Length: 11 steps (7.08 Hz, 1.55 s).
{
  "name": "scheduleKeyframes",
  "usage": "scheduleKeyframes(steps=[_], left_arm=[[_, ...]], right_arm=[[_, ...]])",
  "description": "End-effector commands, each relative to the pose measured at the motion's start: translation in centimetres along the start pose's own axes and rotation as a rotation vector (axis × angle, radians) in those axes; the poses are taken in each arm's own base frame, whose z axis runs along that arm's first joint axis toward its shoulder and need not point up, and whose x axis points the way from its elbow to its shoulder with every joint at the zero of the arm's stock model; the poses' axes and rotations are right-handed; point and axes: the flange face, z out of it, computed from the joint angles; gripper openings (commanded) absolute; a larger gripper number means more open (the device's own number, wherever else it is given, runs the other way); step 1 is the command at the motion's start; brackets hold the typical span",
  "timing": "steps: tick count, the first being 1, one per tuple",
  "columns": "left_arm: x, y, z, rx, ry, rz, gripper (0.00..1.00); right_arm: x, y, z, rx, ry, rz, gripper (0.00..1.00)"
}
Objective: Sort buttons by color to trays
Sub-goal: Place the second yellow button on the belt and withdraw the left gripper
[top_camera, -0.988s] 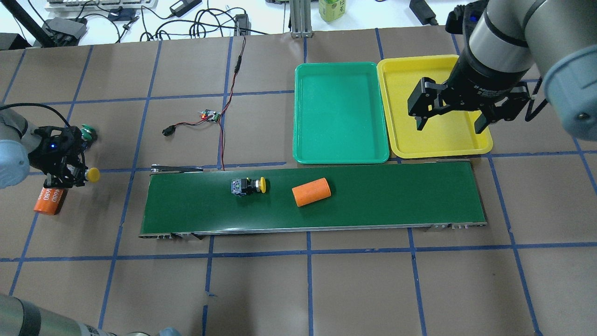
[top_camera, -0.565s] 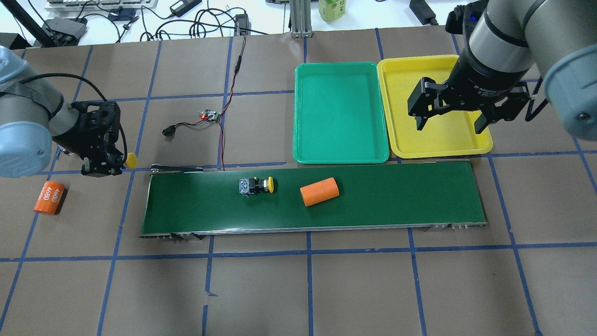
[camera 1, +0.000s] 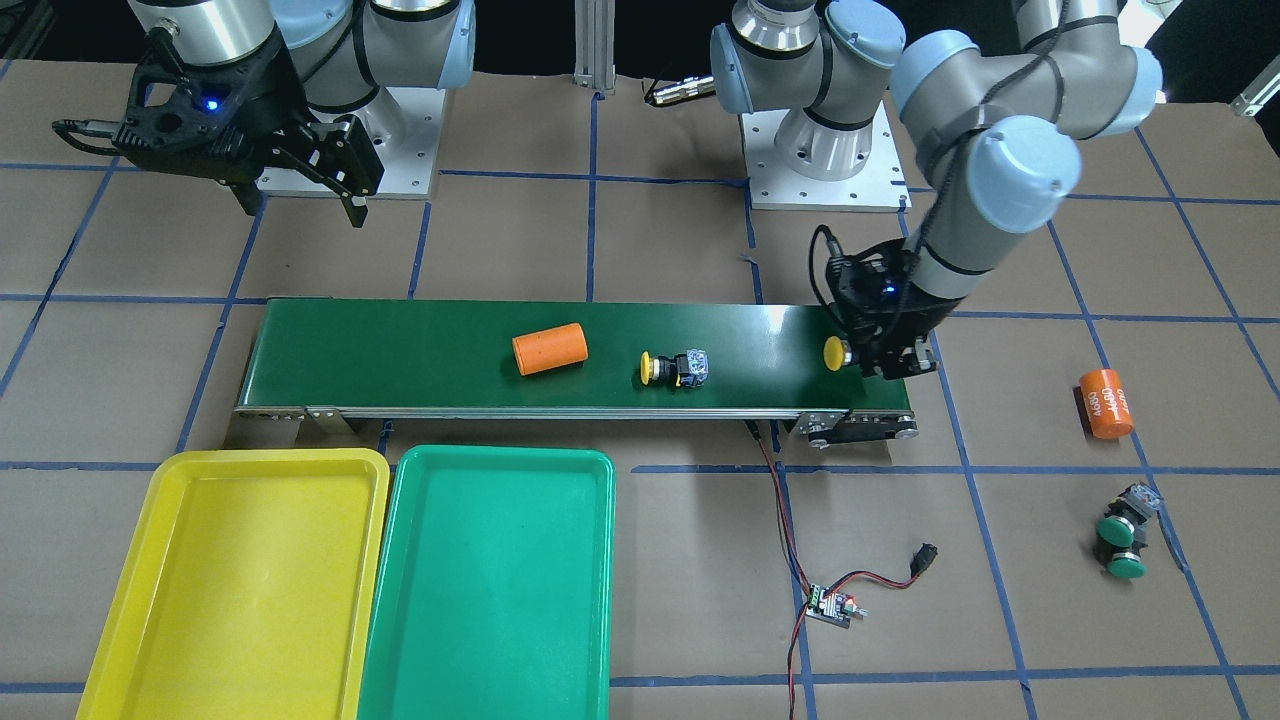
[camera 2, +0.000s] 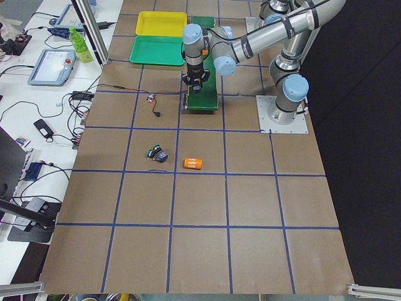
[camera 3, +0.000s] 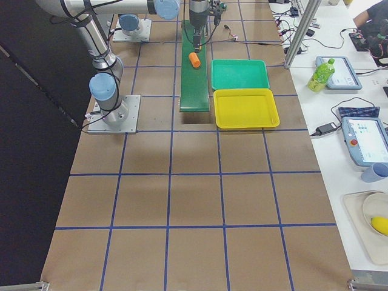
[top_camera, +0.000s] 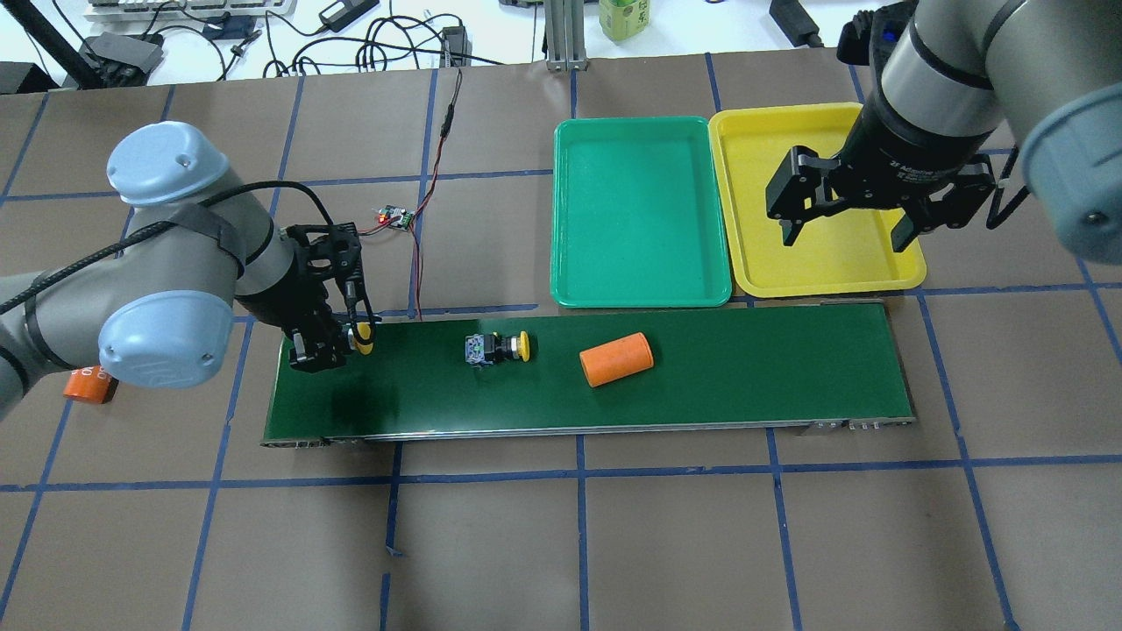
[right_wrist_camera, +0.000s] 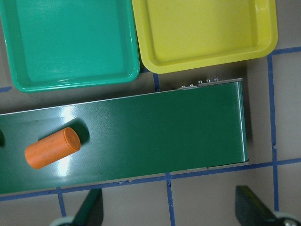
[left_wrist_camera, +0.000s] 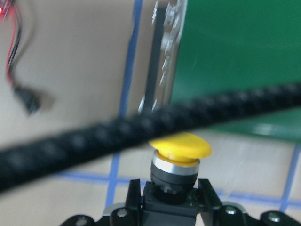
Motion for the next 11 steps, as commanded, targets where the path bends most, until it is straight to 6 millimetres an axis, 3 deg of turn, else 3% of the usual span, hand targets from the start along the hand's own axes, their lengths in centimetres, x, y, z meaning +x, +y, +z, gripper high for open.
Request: scheduleKeyframes(steps=[1,2,3,5,6,7,8,9,10,11], left_arm=[[1.6,-0.8,2.5,-0.002,0.005,0.001,0.73],[1.9,-0.7,2.7,0.009,-0.053,0.002,0.92],[1.4,-0.7,1.9,0.011,-0.08,0.0,0.96],[-1.3,1.1,-3.0,0.008,-0.104,-0.048,0.97],[-4.5,7.0,-5.0,-0.019,-0.121,-0.171,1.0],[-7.3,16.6,-5.3,-0.004,-0.115,-0.351,1.0],[-8.5,23.9,-4.9,-0.001,-0.121,-0.488,1.0],[-10.3,29.0,-4.3,0.0,-0.121,-0.594,1.0],[-12.3,32.8,-2.4,0.01,-0.09,-0.77,1.0],[-14.3,34.9,-0.1,0.015,-0.055,-0.877,1.0]], right_arm=[[0.0,0.0,0.1,-0.002,0.002,0.001,1.0],[0.0,0.0,0.1,-0.002,0.002,0.001,1.0],[0.1,0.0,0.1,-0.002,0.008,-0.001,1.0],[0.1,0.0,0.1,-0.002,0.008,-0.01,1.0],[0.0,-0.2,-0.1,0.012,-0.004,-0.004,1.0],[-0.1,-0.1,-0.1,0.012,-0.004,0.008,1.0],[-0.1,-0.1,0.0,0.005,-0.002,0.087,1.0],[-0.1,0.3,1.3,-0.015,0.002,0.342,1.0],[0.1,0.8,3.4,-0.041,0.031,0.646,1.0],[-0.1,0.4,4.1,0.02,-0.01,0.856,1.0]])
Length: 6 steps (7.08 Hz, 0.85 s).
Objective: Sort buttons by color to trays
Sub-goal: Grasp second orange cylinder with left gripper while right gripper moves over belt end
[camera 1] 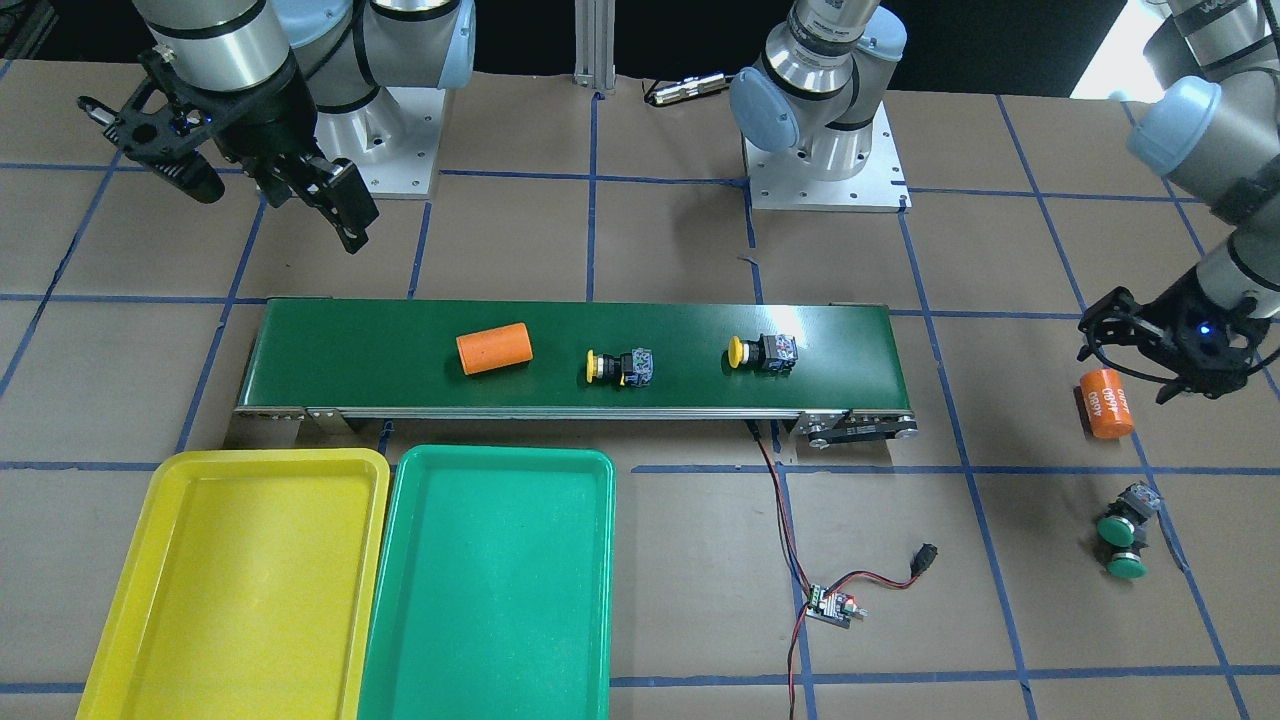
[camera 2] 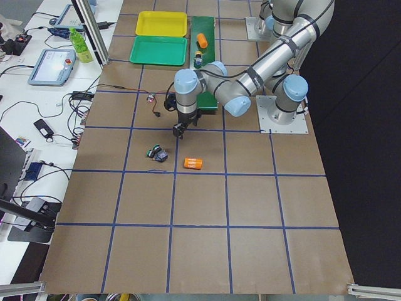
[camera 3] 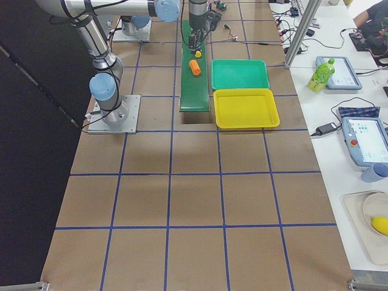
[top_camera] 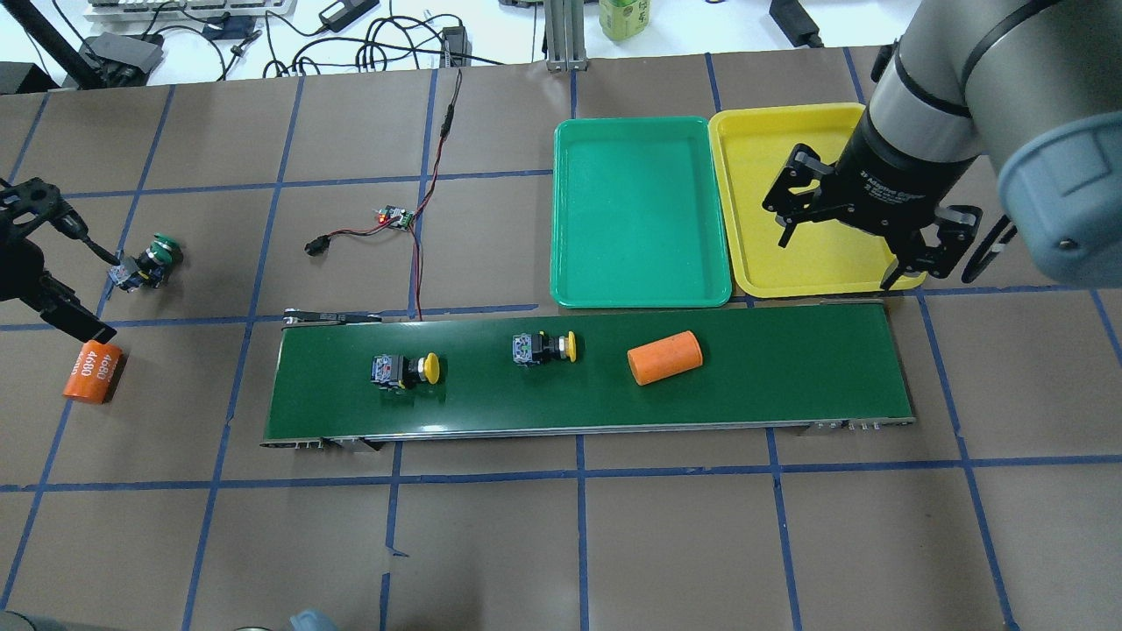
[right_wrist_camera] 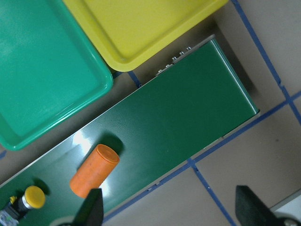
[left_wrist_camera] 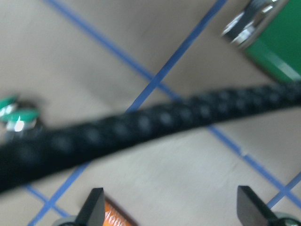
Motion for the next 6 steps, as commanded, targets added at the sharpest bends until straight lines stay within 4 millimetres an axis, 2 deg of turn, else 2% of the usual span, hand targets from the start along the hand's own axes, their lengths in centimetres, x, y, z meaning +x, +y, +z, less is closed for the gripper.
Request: scheduleKeyframes(steps=[1,2,4,5,6], left_arm=[[-5.3,1.4,5.1,-0.008,0.015,-0.162,1.0],[-6.0,1.6,7.9,-0.011,0.004,-0.231,1.0],[-3.7,2.3,11.8,-0.065,0.07,-0.35,1.0],[-3.4,2.4,12.2,-0.07,0.078,-0.366,0.64],[-3.7,2.8,11.1,-0.095,0.053,-0.365,0.01]], right_arm=[[-0.1,0.3,2.7,0.015,-0.031,0.299,1.0],[-0.1,0.3,3.1,0.009,-0.026,0.326,1.0],[0.0,0.4,3.0,0.009,-0.026,0.327,1.0],[0.0,0.4,3.1,0.008,-0.025,0.327,1.0],[0.0,0.4,3.1,0.008,-0.025,0.327,1.0]])
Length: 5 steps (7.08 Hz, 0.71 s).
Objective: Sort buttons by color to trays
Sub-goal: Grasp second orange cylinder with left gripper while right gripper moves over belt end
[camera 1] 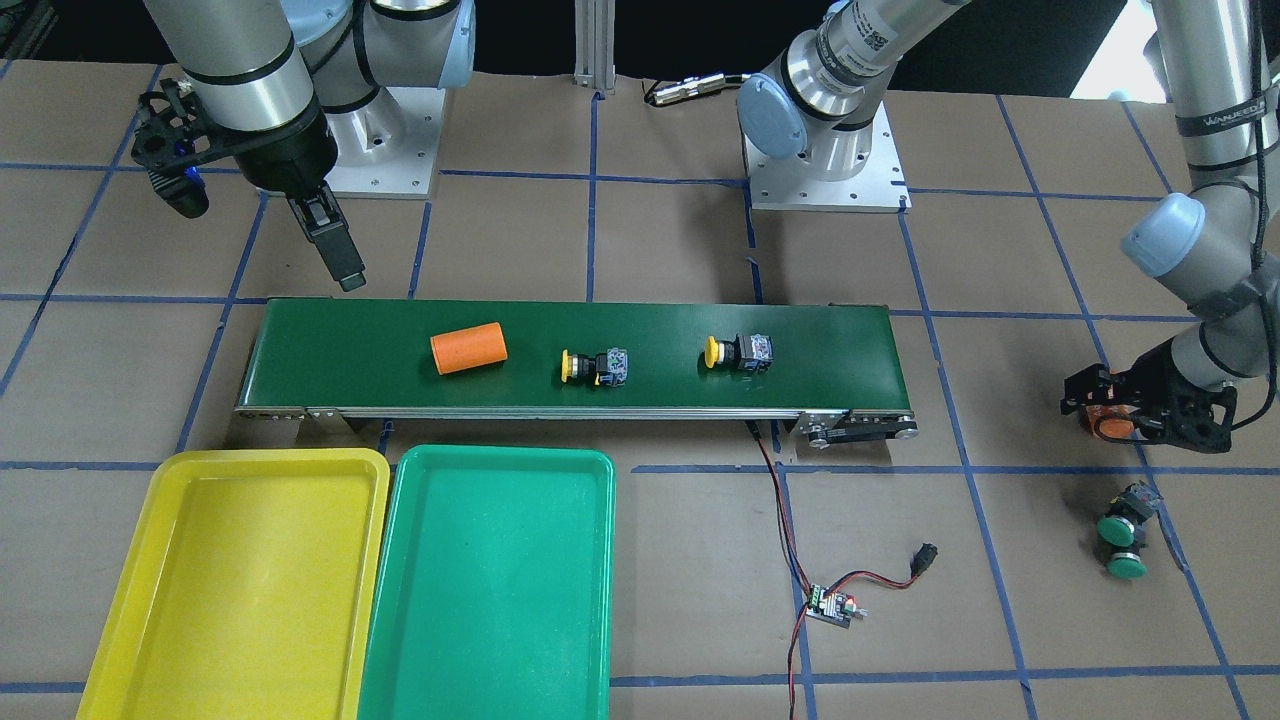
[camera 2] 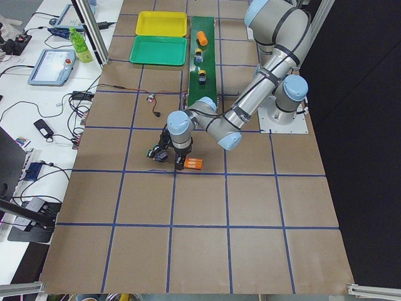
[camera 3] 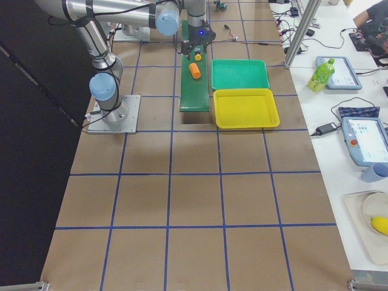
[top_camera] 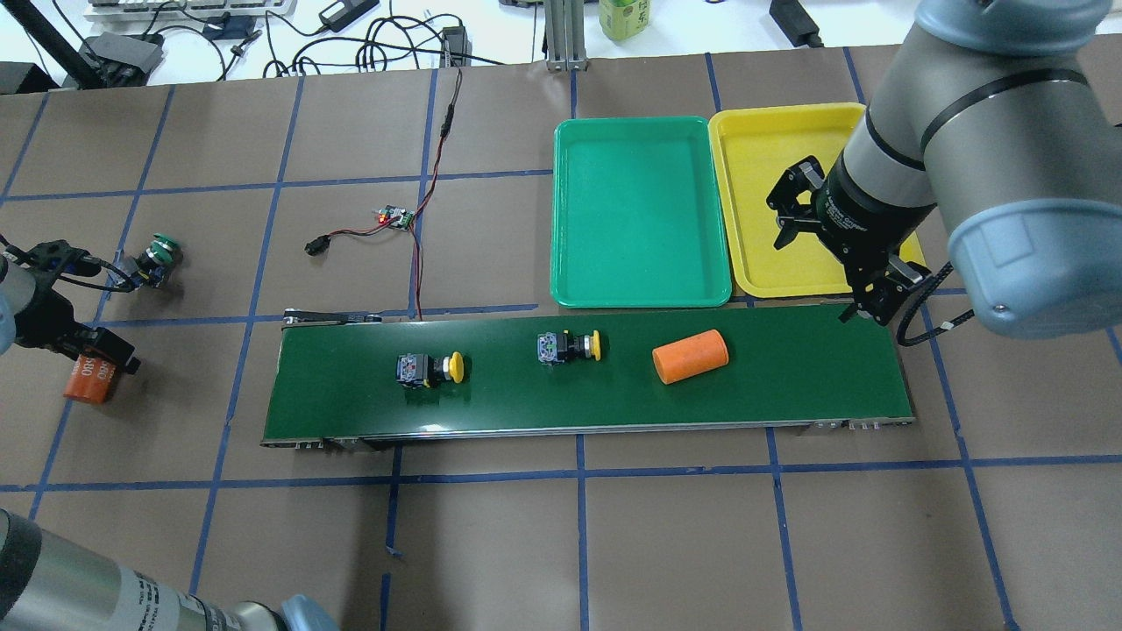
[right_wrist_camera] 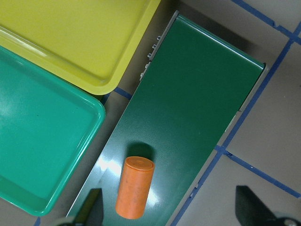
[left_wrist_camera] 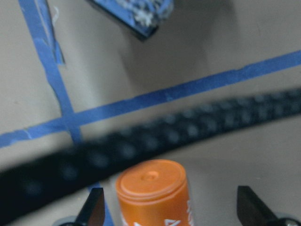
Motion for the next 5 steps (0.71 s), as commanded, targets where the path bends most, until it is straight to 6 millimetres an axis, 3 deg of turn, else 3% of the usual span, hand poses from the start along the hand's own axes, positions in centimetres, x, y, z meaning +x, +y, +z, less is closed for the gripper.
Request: scheduleKeyframes(steps=[1,2,3,4,5], left_arm=[[0.0,0.7,-1.3,-0.033,-0.042,-0.013,0.0],[1.2,0.4,-2.7,-0.022,-0.061,0.002,0.0],[3.7,-0.2,-5.3,-0.001,-0.066,0.022,0.0],[9.1,-1.8,-8.0,0.001,-0.069,0.115,0.0],[15.7,-3.6,-9.2,-0.006,-0.067,0.232,0.0]], right_arm=[[0.0,0.0,0.1,-0.001,0.002,0.0,1.0],[0.0,0.1,0.2,-0.002,0.003,-0.001,1.0],[0.0,0.1,0.2,-0.002,0.003,-0.001,1.0],[0.0,0.1,0.2,-0.002,0.003,-0.003,1.0],[0.1,0.1,0.2,0.0,0.004,-0.004,1.0]])
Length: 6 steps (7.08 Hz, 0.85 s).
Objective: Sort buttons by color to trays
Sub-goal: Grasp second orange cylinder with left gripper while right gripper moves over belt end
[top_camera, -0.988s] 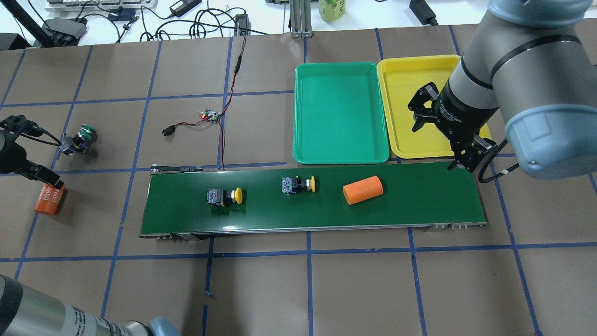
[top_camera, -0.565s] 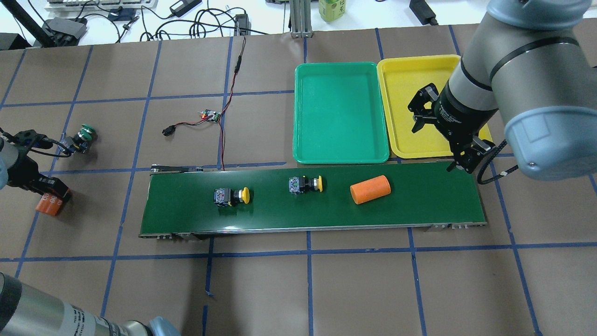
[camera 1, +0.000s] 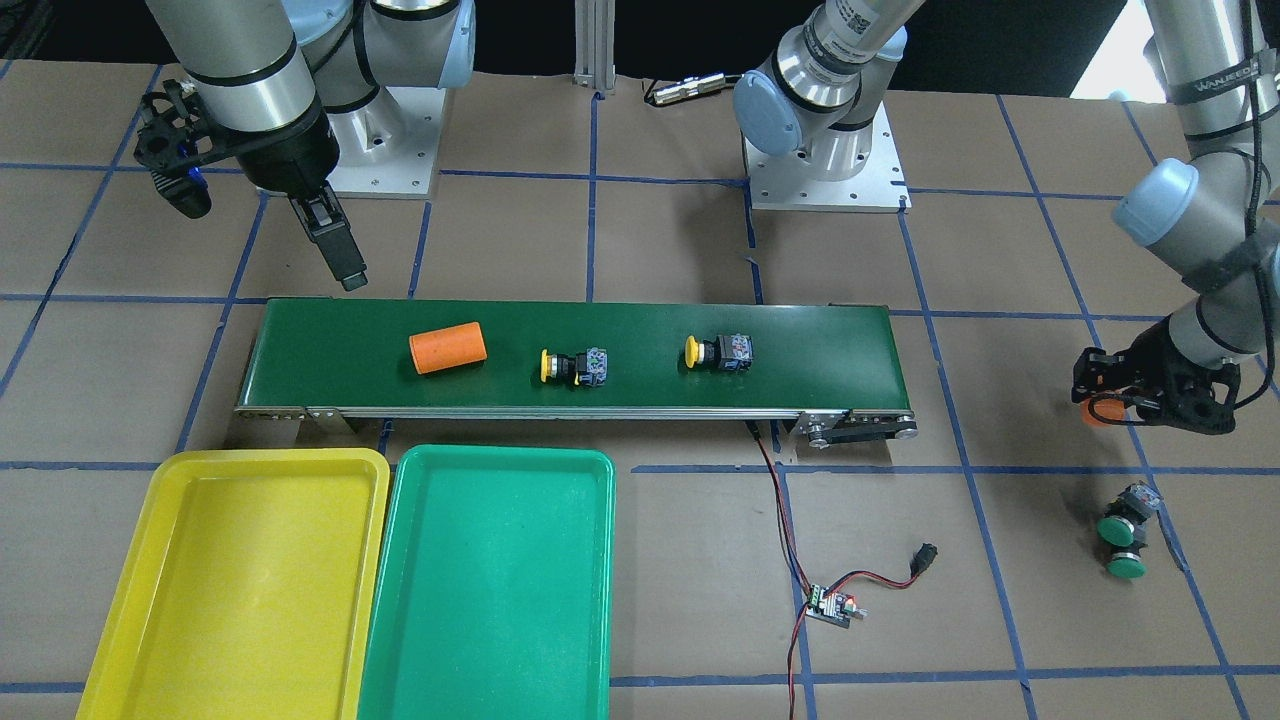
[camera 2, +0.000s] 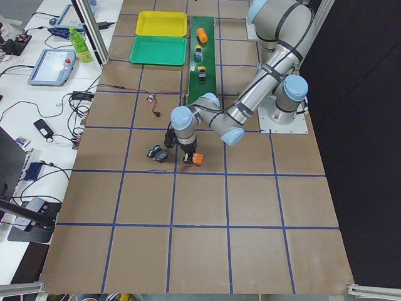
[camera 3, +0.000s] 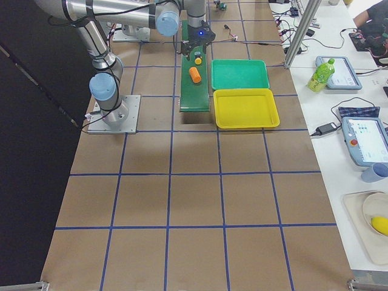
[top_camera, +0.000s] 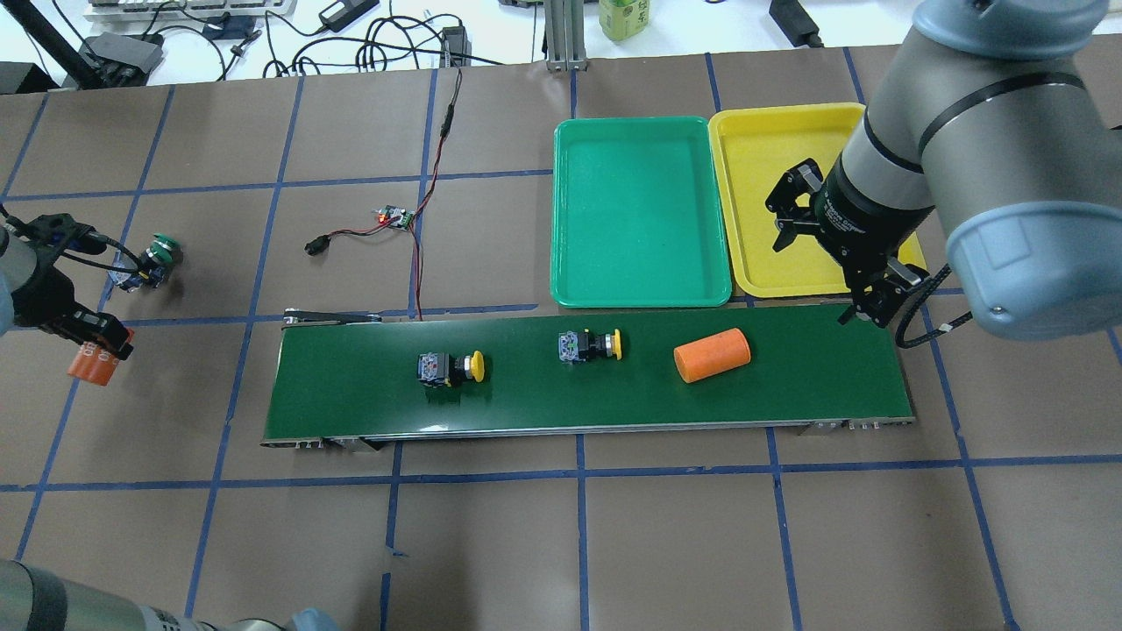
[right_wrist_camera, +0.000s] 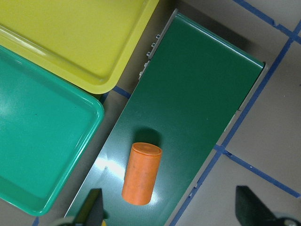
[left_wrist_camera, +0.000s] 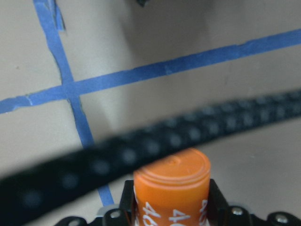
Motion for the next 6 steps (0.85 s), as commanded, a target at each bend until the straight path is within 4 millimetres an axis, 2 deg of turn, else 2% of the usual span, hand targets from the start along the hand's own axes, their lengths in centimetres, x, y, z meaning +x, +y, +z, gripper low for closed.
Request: scheduleKeyframes(steps=[1,3,4,5,6], left_arm=[[11.4,-3.5,-3.7,-0.003,-0.006,0.2,0.0],[23.2,-4.9,-5.7,0.0,-0.023,0.416,0.0],[28.6,-5.4,-5.6,-0.005,-0.028,0.563,0.0],[32.8,-5.9,-5.4,-0.002,-0.035,0.708,0.0],[34.7,-5.8,-5.5,-0.004,-0.039,0.804,0.0]], right_arm=[[0.0,0.0,0.0,0.001,0.001,-0.003,1.0],[0.0,0.0,0.0,0.001,0.001,-0.008,1.0],[0.0,0.0,0.0,0.001,0.001,-0.008,1.0],[0.0,0.0,0.0,0.002,0.001,-0.008,1.0],[0.0,0.0,0.0,0.001,0.001,-0.008,1.0]])
